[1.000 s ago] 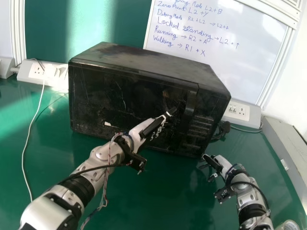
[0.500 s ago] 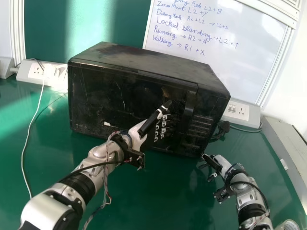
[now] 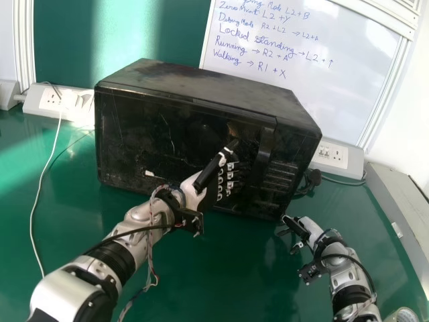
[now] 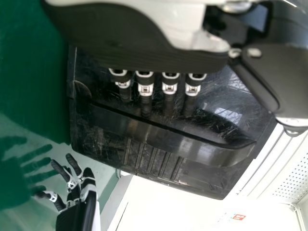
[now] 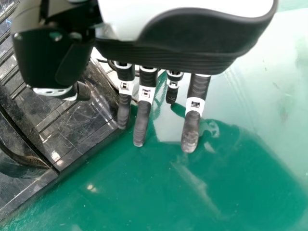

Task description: Open the door of oven

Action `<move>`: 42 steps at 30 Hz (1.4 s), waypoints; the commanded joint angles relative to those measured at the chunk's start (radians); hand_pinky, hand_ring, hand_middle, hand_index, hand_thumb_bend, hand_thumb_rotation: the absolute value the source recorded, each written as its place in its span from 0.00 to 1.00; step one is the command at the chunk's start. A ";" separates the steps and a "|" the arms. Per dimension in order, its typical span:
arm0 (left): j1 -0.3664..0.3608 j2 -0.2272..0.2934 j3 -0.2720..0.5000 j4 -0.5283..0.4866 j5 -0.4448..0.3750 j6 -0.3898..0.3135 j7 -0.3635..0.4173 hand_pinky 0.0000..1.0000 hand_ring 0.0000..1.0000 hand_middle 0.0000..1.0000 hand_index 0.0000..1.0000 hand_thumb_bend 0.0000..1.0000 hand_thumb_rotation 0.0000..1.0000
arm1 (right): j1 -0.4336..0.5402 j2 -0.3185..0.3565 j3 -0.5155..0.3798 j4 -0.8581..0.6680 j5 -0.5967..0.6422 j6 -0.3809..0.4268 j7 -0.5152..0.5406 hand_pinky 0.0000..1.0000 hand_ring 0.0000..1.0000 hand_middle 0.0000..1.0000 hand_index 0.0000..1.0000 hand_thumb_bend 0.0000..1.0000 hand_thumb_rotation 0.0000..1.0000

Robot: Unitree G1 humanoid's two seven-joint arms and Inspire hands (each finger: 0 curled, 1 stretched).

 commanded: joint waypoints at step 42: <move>-0.062 -0.082 -0.088 0.027 0.153 -0.041 0.101 0.83 0.86 0.88 0.97 0.94 0.95 | 0.041 0.026 0.006 0.029 -0.009 0.020 0.031 0.40 0.50 0.65 0.75 0.51 0.77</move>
